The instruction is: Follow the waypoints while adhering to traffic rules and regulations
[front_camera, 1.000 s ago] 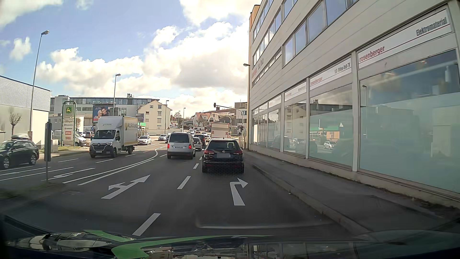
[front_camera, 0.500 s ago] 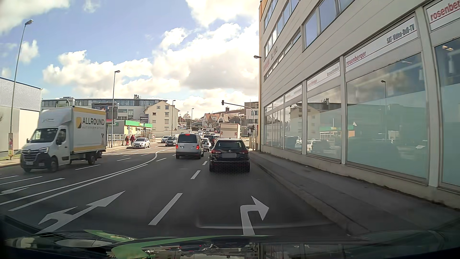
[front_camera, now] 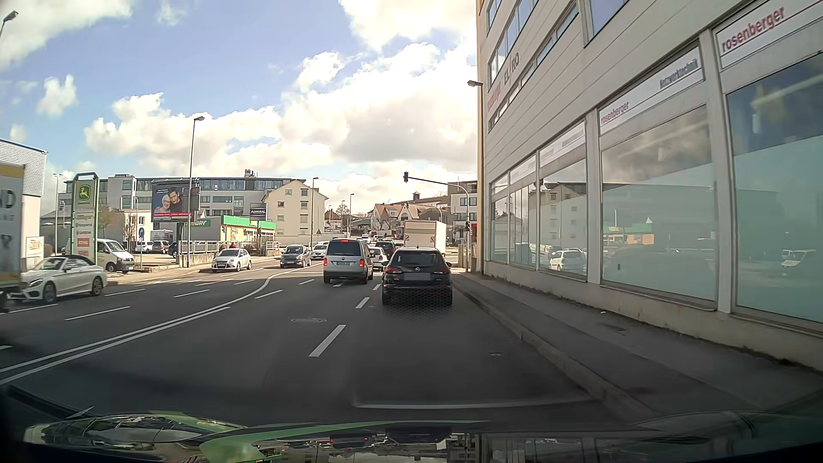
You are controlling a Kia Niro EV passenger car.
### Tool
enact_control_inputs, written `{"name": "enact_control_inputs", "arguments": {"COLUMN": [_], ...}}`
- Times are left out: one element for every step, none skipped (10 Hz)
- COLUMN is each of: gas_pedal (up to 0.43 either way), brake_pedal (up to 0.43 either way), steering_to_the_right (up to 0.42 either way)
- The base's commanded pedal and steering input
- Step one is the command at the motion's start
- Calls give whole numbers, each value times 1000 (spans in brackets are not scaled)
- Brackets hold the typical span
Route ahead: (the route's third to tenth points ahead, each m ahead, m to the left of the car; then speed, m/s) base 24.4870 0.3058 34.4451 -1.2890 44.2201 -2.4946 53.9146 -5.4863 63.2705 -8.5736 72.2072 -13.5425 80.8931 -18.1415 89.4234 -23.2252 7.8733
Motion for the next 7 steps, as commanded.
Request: {"name": "enact_control_inputs", "arguments": {"gas_pedal": [98,98,98,98,98,79,67], "brake_pedal": [0,0,0,0,0,0,0], "steering_to_the_right": [-14,-14,-13,-13,-12,-10,-9]}}
